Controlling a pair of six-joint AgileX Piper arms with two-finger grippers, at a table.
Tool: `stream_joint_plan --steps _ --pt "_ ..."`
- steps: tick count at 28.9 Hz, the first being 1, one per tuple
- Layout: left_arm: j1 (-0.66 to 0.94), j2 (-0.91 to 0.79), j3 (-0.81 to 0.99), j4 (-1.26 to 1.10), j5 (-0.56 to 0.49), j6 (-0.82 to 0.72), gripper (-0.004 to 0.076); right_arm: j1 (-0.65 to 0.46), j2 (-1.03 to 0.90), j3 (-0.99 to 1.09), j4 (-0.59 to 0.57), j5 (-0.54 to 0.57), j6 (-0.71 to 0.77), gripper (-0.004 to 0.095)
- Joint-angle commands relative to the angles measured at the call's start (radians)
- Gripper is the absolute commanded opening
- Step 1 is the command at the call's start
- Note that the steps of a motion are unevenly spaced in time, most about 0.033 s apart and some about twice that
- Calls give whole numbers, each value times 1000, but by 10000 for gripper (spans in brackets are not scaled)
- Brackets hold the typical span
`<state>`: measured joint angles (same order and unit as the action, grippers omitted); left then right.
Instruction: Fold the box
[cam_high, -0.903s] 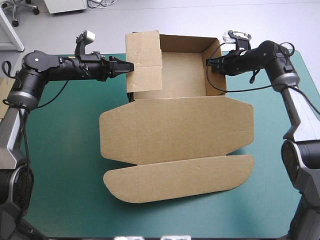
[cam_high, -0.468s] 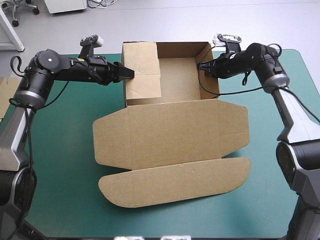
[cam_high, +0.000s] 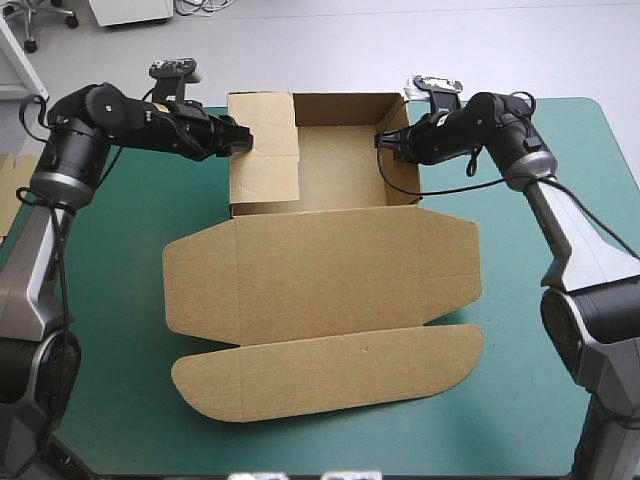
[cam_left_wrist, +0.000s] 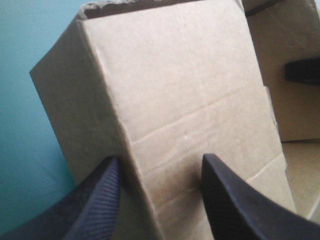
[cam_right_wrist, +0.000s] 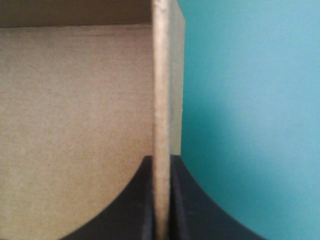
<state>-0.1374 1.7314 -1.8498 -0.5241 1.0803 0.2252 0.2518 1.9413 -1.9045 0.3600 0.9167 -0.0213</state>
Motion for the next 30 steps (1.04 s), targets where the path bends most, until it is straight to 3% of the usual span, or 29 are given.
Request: stream_joint_plan --steps 1,23,27,30 --pt "-27 -20 -66 50 -7 -57 366 9 -63 -34 40 -50 36 -11" --pt "-111 13 -87 336 62 -204 327 10 -68 -34 48 -24 63 -11" --pt "-159 22 -87 431 80 -225 310 14 -68 -38 -9 -10 81 -11" --pt "-195 61 -91 524 160 -259 310 20 -68 -43 -61 4 93 -11"
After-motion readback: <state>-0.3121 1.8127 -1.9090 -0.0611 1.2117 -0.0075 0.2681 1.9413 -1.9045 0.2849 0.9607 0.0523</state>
